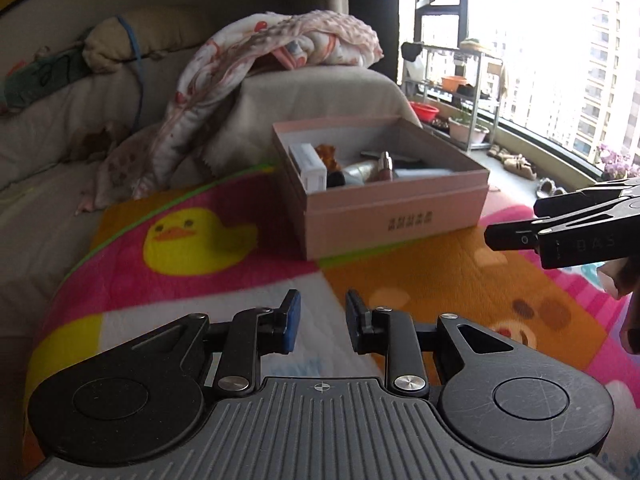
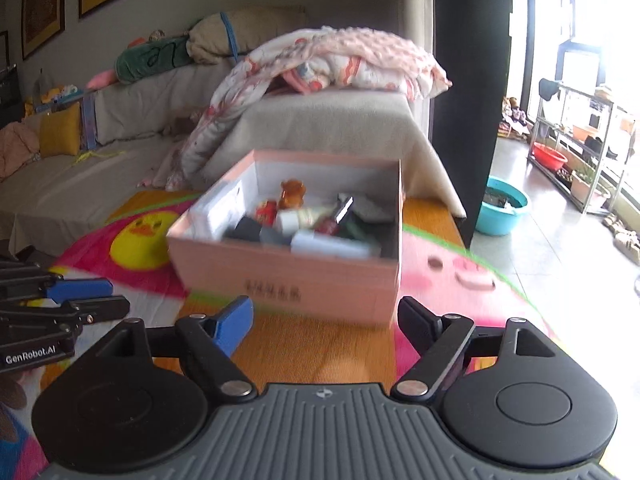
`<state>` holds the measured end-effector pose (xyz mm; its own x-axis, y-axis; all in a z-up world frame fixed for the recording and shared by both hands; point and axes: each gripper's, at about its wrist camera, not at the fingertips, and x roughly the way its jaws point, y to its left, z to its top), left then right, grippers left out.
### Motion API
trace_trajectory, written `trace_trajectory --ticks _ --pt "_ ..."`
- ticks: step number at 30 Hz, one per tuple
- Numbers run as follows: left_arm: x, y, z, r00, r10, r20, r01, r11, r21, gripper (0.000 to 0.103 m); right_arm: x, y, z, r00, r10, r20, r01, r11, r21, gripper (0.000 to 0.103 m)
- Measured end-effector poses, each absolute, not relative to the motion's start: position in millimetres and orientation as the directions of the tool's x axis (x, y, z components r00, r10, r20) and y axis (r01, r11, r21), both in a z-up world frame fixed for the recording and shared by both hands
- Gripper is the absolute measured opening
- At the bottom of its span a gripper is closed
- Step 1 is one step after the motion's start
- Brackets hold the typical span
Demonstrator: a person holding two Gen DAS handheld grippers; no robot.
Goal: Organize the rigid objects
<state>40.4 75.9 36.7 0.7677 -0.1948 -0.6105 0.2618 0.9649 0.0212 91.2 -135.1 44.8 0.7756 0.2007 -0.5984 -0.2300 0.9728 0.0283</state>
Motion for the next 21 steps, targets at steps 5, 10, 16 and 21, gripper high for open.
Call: trace_trajectory --ticks 5,10,16,21 --pt "29.2 68.3 9.8 0.708 -0.187 -0.681 0.251 0.968 -0.005 0.029 70.7 -129.1 12.9 0.69 0.188 -0.699 -0.191 0.979 0.075 0.084" --pt "26.9 60.6 5.2 0.723 -0.226 -0.653 0.228 0.97 -0.084 0.048 65.1 -126.7 -4.4 0.683 0.136 -0.718 -0.162 0.986 0.032 0.095" --pt "24.6 46.8 0.6 0.735 -0.236 -0.636 0.242 0.967 -0.08 0.076 61.6 -130.6 -12.0 0.708 0.089 -0.7 -0.11 0.994 0.015 0.103" --pt "24.6 46.4 -1.5 0.789 -0.112 -0.603 0.098 0.994 -0.056 0.054 56.9 -133.3 -16.5 0.746 0.105 -0.658 -0.127 0.992 0.013 0.103"
